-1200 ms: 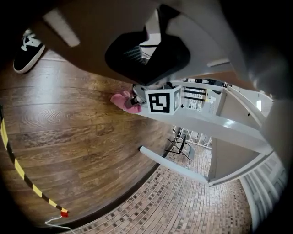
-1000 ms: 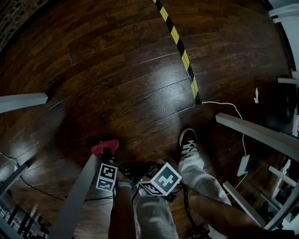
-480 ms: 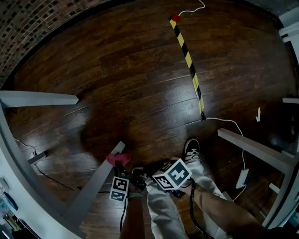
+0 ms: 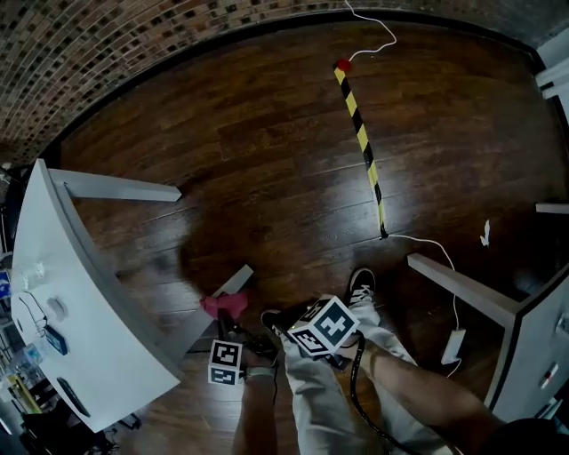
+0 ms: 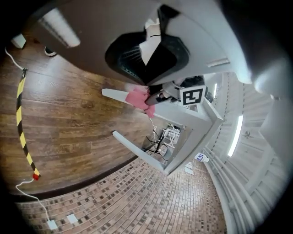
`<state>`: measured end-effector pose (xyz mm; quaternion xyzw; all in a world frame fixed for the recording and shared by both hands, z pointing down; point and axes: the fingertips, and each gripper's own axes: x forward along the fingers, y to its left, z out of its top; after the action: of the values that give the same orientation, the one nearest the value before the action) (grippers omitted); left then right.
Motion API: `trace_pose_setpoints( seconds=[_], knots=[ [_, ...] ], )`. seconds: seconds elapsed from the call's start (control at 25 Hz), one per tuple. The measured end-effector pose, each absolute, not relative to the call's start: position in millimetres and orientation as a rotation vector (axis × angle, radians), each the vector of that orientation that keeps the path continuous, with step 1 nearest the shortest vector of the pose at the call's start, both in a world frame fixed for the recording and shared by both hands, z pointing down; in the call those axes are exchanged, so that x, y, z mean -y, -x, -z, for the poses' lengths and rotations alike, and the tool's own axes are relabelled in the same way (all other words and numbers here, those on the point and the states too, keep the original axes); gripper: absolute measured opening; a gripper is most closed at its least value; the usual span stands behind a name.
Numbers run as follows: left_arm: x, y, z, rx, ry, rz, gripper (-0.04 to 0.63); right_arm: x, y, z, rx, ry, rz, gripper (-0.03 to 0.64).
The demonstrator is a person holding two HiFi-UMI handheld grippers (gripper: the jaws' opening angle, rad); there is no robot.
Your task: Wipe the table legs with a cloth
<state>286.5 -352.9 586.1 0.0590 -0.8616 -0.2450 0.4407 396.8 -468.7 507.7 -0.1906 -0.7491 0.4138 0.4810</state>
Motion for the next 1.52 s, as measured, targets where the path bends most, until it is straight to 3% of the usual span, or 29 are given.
trace_pose_setpoints(
  seconds=[0.6,0.88,1.24,1.52],
  knots=[
    [351,-290,-380,2.284,0.153,0.832,0.066,534,-467,-331,1.865,0.56,-0.877,-0.006],
    [363,-286,-358,2.206,0.375,1.103,0.066,605,-481,-280,1.917,0.482,-0.878,-0.006],
    [357,-261,-362,2.178,0.452,1.124,0.066,610,-467,-272,1.862,0.505,-0.757,-0.006],
    [373,-217,-363,2.138,0.577,1.251,0.064,643,-380,-263,1.83,0.587,-0.611,-0.006]
  ],
)
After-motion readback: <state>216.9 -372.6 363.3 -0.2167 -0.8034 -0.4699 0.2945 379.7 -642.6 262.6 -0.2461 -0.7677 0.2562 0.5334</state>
